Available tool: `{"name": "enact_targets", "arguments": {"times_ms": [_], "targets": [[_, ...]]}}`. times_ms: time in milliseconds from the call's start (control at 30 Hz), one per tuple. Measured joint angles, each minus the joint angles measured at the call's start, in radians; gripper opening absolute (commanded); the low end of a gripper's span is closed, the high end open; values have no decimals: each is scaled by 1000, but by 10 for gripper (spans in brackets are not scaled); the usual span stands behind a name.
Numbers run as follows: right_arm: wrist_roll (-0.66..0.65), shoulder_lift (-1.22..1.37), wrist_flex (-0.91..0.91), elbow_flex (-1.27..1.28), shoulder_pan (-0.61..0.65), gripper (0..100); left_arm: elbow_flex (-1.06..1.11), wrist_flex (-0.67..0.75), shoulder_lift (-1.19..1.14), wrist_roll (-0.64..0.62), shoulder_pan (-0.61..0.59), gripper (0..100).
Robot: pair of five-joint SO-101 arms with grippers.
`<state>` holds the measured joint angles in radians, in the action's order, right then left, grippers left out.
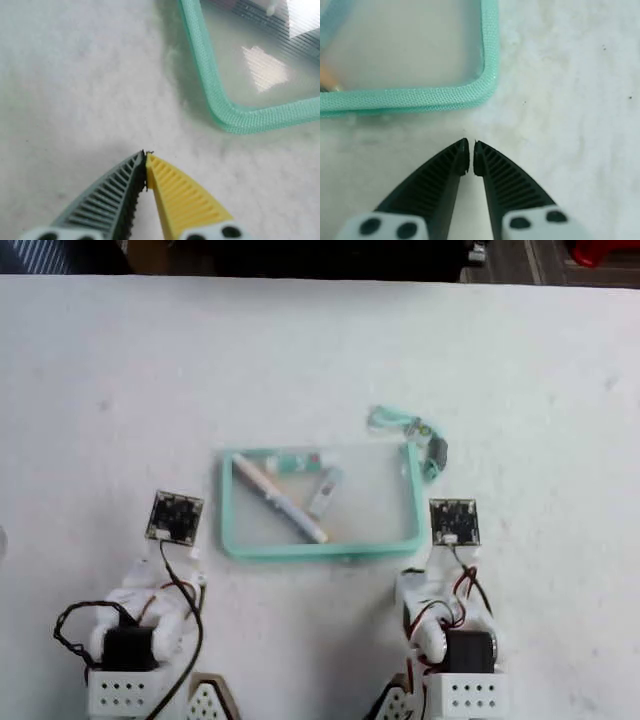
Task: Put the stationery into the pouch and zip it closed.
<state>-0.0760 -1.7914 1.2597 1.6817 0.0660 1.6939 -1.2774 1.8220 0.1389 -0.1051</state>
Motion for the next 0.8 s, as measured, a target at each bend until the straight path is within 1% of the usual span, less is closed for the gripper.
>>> {"name": "enact_targets", "arguments": {"times_ms": [100, 200, 267, 400, 800], "targets": [[-81, 0, 0, 0, 0, 16, 0, 0, 0, 0, 0, 24], [-104, 0, 0, 0, 0, 16, 0, 0, 0, 0, 0, 24], [-104, 0, 0, 0, 11, 16, 0, 0, 0, 0, 0, 24], [-104, 0, 0, 0, 71, 16, 0, 0, 0, 0, 0, 27], [-104, 0, 0, 0, 80, 20, 0, 0, 0, 0, 0, 26]]}}
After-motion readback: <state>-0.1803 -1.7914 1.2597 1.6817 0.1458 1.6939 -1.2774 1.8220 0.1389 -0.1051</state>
